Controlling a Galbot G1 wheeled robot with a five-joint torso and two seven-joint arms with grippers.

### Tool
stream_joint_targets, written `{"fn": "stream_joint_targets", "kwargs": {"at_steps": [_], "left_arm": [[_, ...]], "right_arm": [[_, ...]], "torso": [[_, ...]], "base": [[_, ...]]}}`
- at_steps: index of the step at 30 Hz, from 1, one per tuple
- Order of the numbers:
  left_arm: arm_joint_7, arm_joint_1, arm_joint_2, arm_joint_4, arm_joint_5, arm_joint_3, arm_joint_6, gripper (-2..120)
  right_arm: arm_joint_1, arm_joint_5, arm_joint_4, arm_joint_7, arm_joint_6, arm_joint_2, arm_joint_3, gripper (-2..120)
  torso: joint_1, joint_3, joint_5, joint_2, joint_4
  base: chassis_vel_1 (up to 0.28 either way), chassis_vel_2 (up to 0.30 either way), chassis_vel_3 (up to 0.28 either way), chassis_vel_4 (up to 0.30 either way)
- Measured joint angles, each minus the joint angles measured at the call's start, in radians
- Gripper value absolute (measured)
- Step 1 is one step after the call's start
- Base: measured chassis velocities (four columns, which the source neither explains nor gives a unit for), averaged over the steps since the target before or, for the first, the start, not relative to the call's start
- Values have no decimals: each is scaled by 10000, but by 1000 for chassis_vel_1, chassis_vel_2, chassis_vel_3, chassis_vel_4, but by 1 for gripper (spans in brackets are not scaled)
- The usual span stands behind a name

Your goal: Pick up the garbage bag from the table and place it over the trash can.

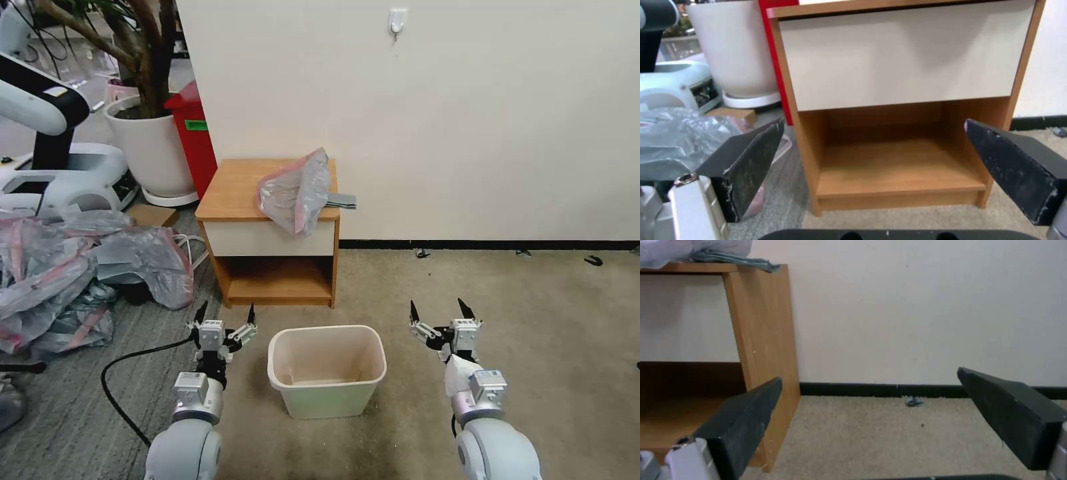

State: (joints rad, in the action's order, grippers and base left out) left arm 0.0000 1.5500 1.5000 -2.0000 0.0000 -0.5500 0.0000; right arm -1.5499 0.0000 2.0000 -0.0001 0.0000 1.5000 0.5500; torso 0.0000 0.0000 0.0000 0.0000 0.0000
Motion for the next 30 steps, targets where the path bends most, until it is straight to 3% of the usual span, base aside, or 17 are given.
{"fn": "stream_joint_targets", "kwargs": {"at_steps": [30], "left_arm": [[0, -1, 0, 0, 0, 0, 0, 100]], "right_arm": [[0, 0, 0, 1, 0, 0, 0, 100]], "torso": [[0, 0, 0, 0, 0]], "base": [[0, 0, 0, 0]]}}
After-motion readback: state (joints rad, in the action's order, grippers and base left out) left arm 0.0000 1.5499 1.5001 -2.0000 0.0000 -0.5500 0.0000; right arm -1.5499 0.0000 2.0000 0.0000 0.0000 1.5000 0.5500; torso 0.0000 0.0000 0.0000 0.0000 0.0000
